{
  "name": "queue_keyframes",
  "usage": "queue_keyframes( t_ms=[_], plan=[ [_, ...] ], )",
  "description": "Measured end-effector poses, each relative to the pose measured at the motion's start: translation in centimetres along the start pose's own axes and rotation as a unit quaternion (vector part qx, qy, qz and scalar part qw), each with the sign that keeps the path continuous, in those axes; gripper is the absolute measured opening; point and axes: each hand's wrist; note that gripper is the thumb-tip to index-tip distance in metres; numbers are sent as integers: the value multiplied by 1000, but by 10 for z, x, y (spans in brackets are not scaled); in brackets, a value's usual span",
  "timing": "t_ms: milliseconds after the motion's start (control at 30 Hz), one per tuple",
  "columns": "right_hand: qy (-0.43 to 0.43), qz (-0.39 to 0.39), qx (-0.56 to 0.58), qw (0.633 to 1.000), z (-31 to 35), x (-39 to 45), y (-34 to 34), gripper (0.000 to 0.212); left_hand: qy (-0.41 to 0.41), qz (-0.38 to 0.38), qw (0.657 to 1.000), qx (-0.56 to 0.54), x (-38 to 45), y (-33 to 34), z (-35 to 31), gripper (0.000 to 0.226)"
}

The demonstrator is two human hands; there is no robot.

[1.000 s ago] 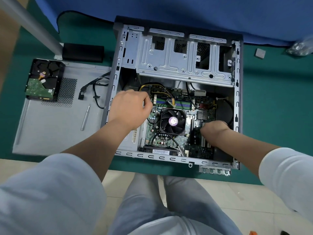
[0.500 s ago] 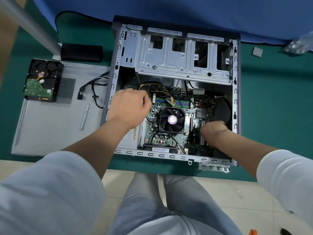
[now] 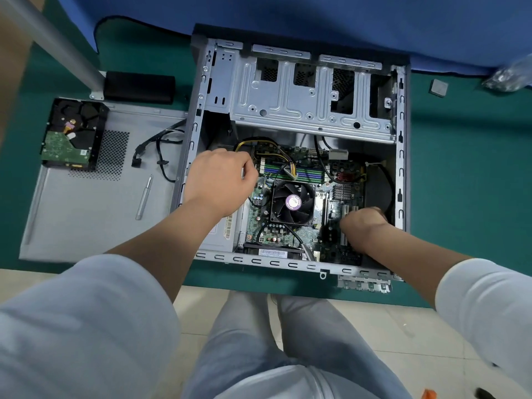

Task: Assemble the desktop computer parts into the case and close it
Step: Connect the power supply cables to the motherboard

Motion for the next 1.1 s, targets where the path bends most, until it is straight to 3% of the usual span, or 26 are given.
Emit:
queue_keyframes(
  t_ms=[900, 1000, 1100],
  plan=[
    [-12, -38, -39, 998, 2, -10, 4, 22, 3, 3, 1000, 1, 1, 0, 2, 29],
    [-36, -88, 0, 995, -7, -23, -4, 19, 3, 15, 1000, 0, 1, -1, 2, 30],
    [-89, -231, 93, 965, -28, -36, -3, 12, 6, 20, 1000, 3, 1, -2, 0, 30]
  ],
)
Point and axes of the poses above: each hand's wrist, its own x-axis towards the middle knuckle, its own y-axis out of the palm, z = x × y, and after that the axes turned 12 degrees about z, right-handed
